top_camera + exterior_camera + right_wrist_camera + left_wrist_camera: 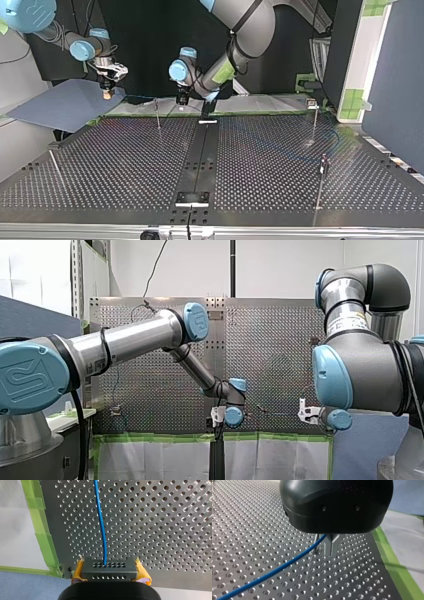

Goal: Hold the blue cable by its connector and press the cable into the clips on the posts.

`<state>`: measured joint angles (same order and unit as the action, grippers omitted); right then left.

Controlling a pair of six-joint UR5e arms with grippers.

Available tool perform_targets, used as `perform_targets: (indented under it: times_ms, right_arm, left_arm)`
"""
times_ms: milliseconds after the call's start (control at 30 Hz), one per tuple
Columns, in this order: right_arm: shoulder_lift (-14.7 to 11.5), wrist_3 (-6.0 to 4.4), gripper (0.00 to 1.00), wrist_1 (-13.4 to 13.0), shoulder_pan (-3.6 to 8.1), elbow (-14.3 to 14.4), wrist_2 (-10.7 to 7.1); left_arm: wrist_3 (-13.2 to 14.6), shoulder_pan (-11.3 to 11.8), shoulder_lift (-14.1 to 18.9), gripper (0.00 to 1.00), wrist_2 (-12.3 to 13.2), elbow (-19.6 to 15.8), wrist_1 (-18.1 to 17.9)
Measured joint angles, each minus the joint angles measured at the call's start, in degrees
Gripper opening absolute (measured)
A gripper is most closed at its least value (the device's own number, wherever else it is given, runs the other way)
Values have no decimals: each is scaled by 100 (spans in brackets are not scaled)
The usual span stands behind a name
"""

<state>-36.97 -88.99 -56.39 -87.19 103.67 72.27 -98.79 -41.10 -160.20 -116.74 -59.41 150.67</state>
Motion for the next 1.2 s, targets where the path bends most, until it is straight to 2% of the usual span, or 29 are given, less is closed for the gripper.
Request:
perform_targets:
  times_ms: [167,467,600,767,967,1200]
  right_arm:
    - [13,-25,0,21,-1,-110,-1]
    - [18,-34,0,222,-16,-412,15]
    - [24,-46,0,237,-17,-505,77]
    - [42,-47,0,251,-31,-603,148]
    - [66,-67,0,318,-90,-726,149]
    - [82,-120,0,459,-94,-986,139]
  left_arm:
    - [0,59,-21,0,6,125,46]
    - [40,247,-21,0,12,356,122]
    - [108,320,-22,0,33,453,191]
    - [144,389,-68,0,77,492,262]
    - [149,416,-165,0,78,565,356]
    - [176,487,-171,0,59,606,416]
